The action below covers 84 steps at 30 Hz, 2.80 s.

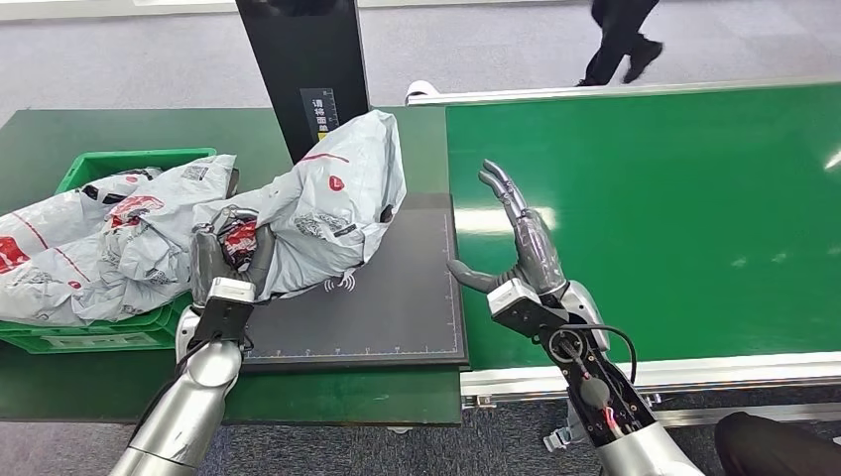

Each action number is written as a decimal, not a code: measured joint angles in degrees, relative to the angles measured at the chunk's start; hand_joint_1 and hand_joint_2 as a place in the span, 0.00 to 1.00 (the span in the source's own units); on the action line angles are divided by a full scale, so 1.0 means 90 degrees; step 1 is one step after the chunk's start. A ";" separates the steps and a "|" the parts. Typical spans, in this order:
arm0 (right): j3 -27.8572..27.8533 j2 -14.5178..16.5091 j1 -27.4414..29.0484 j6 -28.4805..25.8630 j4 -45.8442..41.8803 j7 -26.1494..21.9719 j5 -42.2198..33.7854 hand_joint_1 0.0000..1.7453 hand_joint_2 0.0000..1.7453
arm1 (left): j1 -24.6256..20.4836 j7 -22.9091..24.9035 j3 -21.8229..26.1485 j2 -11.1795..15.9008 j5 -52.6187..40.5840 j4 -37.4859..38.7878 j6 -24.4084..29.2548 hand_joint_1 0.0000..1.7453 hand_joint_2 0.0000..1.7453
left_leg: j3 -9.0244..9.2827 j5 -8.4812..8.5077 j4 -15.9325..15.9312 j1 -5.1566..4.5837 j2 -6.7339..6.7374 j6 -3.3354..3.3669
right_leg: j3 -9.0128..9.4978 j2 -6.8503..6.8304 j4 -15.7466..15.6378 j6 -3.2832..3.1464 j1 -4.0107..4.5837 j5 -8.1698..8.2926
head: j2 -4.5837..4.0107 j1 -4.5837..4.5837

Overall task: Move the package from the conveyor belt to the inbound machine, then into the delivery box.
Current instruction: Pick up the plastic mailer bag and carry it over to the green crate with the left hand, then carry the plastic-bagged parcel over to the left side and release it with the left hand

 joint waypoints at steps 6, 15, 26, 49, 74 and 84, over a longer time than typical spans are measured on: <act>0.0024 0.0013 -0.0026 0.0000 0.0010 -0.0008 -0.0022 0.00 1.00 | 0.0084 -0.0162 0.0045 0.0010 0.0049 -0.0237 0.0582 1.00 1.00 | -0.0001 0.0000 0.0000 0.0000 0.0003 0.0000 | 0.0000 0.0000 0.0000 0.0000 0.0000 0.0000 | -0.0001 0.0000; 0.0110 0.0129 -0.0137 -0.0041 0.0151 -0.0016 -0.0111 0.00 1.00 | 0.0465 -0.0233 0.1106 -0.0344 -0.3943 -0.2367 0.1271 1.00 1.00 | -0.0010 -0.0001 0.0000 0.0000 0.0002 0.0000 | -0.0010 0.0000 0.0000 0.0000 0.0000 -0.0001 | 0.0000 0.0000; 0.0165 0.0107 -0.0112 -0.0129 0.0184 -0.0007 -0.0084 0.00 1.00 | 0.0061 -0.0225 0.3433 -0.0733 -0.5189 -0.2242 0.1271 1.00 1.00 | -0.0005 0.0002 0.0000 0.0002 0.0004 -0.0001 | -0.0013 0.0001 0.0002 -0.0001 0.0002 0.0000 | -0.0002 0.0000; 0.0104 0.0057 0.0104 -0.0209 0.0020 0.0073 0.0172 0.00 1.00 | -0.0644 0.2147 0.4594 -0.0725 -0.6798 -0.0863 0.1264 1.00 1.00 | -0.0008 0.0001 0.0000 0.0000 0.0010 -0.0001 | -0.0015 0.0001 0.0000 -0.0001 0.0000 0.0001 | -0.0001 0.0001; -0.0369 0.0170 0.0217 0.0583 -0.0422 0.0274 0.0894 0.00 1.00 | -0.1786 0.5015 0.3571 0.1088 -0.7111 0.3342 -0.0403 0.00 1.00 | 0.0049 0.0003 -0.0004 -0.0001 0.0001 -0.0001 | 0.0045 -0.0005 0.0003 -0.0004 -0.0001 -0.0003 | -0.0001 0.0001; -0.0405 0.0205 0.0319 0.0467 -0.0523 0.0324 0.0850 0.00 1.00 | -0.1226 0.3072 0.3702 0.0830 -0.6482 0.2153 0.1277 0.00 0.00 | 0.0026 0.0002 -0.0002 -0.0002 0.0000 -0.0001 | 0.0025 -0.0005 0.0000 -0.0001 -0.0002 -0.0005 | -0.0001 0.0002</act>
